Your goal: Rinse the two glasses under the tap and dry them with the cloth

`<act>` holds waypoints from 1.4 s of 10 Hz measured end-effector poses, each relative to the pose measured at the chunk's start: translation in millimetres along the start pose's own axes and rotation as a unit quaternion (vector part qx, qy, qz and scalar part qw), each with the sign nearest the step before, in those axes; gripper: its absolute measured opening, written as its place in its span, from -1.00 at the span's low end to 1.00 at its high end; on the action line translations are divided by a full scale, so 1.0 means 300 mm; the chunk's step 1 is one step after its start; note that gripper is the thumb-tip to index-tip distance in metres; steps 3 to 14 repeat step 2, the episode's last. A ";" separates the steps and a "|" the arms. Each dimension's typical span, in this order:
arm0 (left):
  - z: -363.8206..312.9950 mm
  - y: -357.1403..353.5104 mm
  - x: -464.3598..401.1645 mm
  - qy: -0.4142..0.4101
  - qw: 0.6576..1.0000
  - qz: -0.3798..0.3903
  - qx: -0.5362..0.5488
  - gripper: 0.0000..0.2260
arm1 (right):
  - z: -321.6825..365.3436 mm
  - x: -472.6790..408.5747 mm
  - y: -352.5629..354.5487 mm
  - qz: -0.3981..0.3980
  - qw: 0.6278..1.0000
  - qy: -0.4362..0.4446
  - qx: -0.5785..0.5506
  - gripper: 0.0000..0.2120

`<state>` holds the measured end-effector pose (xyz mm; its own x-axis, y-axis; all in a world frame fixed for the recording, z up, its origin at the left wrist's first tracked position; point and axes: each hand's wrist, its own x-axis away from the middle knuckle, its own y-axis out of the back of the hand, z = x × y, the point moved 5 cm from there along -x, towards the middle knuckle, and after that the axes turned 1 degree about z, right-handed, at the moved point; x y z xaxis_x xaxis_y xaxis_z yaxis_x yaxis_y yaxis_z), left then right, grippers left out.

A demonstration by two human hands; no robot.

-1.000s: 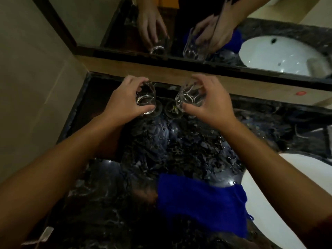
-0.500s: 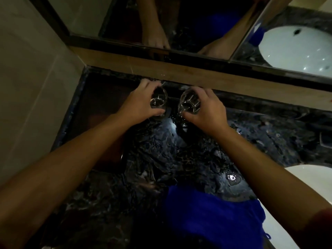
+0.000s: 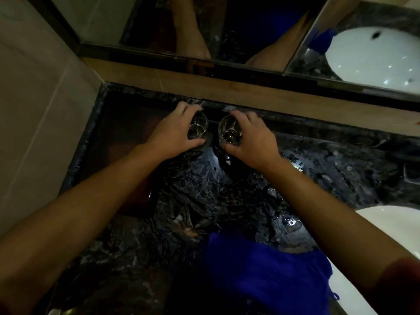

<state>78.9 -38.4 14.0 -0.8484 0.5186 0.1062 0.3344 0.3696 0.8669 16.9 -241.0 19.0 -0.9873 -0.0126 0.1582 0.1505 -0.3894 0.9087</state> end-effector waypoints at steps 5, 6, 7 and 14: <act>-0.047 0.070 0.015 -0.019 0.999 -0.044 0.020 -0.27 | -0.003 0.056 0.093 -0.048 0.998 -0.007 -0.048 -0.16; -0.047 0.070 0.015 -0.019 0.999 -0.044 0.020 -0.27 | -0.003 0.056 0.093 -0.048 0.998 -0.007 -0.048 -0.16; -0.047 0.070 0.015 -0.019 0.999 -0.044 0.020 -0.27 | -0.003 0.056 0.093 -0.048 0.998 -0.007 -0.048 -0.16; -0.047 0.070 0.015 -0.019 0.999 -0.044 0.020 -0.27 | -0.003 0.056 0.093 -0.048 0.998 -0.007 -0.048 -0.16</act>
